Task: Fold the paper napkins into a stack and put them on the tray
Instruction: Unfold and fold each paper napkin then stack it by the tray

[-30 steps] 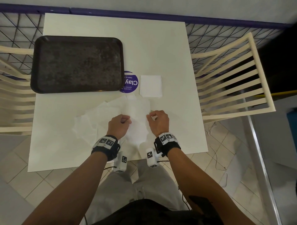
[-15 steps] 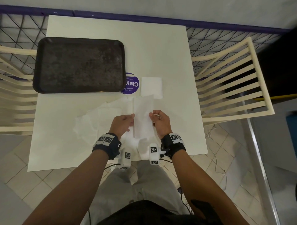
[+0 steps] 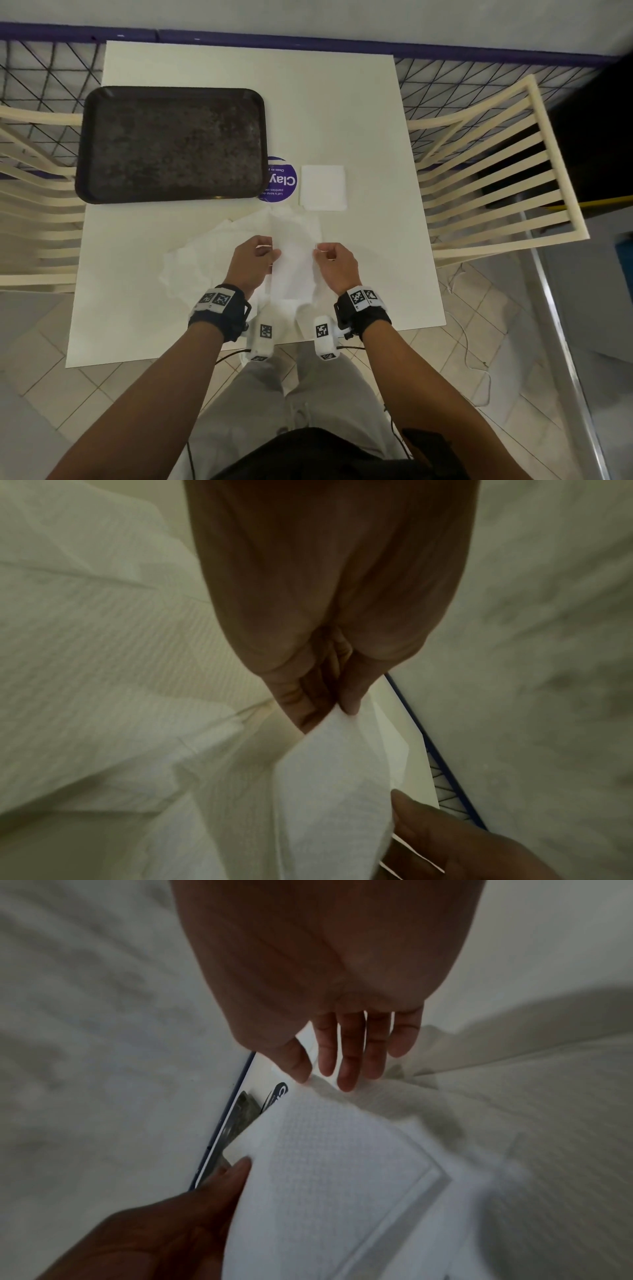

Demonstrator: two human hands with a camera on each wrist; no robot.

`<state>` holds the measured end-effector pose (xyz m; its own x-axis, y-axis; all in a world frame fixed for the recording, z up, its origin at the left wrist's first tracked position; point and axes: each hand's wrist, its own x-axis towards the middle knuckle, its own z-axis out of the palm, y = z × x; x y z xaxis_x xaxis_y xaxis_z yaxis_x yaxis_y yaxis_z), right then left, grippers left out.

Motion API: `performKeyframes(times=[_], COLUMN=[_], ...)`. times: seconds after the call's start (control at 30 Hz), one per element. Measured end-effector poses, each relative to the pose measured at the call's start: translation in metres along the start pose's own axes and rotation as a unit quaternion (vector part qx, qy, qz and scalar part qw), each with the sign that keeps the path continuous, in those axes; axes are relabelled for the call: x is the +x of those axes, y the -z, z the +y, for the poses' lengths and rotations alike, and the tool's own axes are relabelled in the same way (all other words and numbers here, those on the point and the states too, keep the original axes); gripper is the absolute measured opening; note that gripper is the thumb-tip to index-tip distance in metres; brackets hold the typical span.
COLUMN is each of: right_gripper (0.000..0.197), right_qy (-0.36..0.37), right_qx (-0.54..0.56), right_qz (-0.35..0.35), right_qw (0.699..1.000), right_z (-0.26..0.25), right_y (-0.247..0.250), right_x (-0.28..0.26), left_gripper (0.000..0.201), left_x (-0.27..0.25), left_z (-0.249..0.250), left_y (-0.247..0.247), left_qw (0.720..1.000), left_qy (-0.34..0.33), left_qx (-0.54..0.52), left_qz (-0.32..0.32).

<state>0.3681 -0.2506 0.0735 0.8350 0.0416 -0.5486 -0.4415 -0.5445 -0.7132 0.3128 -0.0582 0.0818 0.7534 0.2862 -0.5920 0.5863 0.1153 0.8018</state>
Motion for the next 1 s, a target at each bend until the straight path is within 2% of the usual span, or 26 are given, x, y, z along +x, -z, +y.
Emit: performKeyframes(times=[0.13,0.27,0.3,0.37,0.43,0.63,0.83,1.0], right_gripper=[0.040,0.061,0.053,0.021,0.003,0.014,0.013,0.014], right_qy=[-0.008,-0.082,-0.076,-0.028,0.008,0.031,0.042,0.064], right_qx=[0.006,0.128,0.146,0.149,0.150,0.132,0.188,0.196], right_qz=[-0.055,-0.113,-0.123,-0.126,-0.111,-0.089,-0.061,-0.064], right_qw=[0.998,0.982,0.979,0.980,0.982,0.987,0.979,0.976], right_z=[-0.008,-0.016,-0.015,-0.013,-0.015,-0.011,-0.013,-0.012], right_y=[-0.006,-0.008,-0.008,-0.005,-0.002,-0.005,-0.003,-0.002], right_x=[0.003,-0.002,-0.004,-0.006,-0.009,-0.008,-0.012,-0.012], left_gripper=[0.025,0.025,0.023,0.020,0.015,0.013,0.016,0.014], left_x=[-0.007,-0.009,-0.009,-0.010,-0.010,-0.010,-0.010,-0.010], left_z=[0.006,0.006,0.004,0.000,-0.002,0.000,0.000,-0.001], left_y=[0.006,0.013,0.015,0.017,0.019,0.017,0.019,0.021], left_qw=[0.999,0.998,0.998,0.999,1.000,1.000,1.000,0.999], left_qy=[-0.011,-0.011,-0.012,-0.014,-0.018,-0.028,-0.030,-0.038], left_qx=[-0.038,-0.064,-0.056,-0.035,-0.020,-0.001,0.003,-0.017], left_qz=[-0.025,-0.026,-0.023,-0.017,-0.012,0.000,0.003,0.014])
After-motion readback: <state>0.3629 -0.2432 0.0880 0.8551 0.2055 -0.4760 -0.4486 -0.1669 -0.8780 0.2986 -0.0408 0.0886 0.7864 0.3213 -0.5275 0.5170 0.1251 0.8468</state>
